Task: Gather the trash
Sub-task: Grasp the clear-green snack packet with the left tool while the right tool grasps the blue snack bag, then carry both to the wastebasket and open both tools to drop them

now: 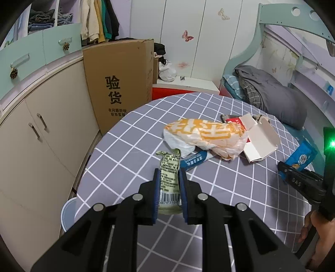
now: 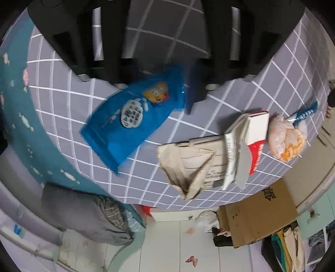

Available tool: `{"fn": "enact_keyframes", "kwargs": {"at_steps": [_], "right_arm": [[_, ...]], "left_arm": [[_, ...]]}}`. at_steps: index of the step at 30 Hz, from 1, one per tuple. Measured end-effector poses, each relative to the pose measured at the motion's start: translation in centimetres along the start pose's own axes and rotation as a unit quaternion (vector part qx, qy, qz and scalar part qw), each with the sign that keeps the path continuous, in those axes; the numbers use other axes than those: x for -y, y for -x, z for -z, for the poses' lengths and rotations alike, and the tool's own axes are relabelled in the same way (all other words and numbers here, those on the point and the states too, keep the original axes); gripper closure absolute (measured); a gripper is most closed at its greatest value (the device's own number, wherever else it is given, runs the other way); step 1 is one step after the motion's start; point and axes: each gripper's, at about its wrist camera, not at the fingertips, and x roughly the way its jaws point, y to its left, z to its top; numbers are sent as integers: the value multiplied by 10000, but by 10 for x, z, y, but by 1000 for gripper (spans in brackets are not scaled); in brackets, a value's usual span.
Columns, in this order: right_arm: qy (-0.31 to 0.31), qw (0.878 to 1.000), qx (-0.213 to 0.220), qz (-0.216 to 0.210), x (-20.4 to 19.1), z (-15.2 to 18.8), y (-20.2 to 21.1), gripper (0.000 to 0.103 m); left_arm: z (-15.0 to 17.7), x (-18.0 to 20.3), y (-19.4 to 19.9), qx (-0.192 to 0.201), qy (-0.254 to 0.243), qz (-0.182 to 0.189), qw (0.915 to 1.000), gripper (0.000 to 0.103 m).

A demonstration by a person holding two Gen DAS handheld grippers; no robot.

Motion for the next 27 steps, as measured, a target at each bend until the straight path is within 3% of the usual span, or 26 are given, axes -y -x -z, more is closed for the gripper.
{"fn": "enact_keyframes", "kwargs": {"at_steps": [2, 9, 15, 21, 27], "right_arm": [[-58, 9999, -13, -126, 7, 1, 2, 87], [-292, 9972, 169, -668, 18, 22, 27, 88], [-89, 9915, 486, -1205, -8, 29, 75, 88], [559, 9776, 526, -1958, -87, 30, 106, 88], [1372, 9506, 260, -2773, -203, 48, 119, 88]], "left_arm": [[2, -4, 1, -11, 32, 27, 10000, 86], [12, -19, 14, 31, 119, 69, 9999, 86], [16, -45, 30, 135, 308, 120, 9994, 86], [22, -85, 46, 271, 560, 79, 9980, 86], [39, -152, 56, 322, 948, -182, 9948, 86]]}}
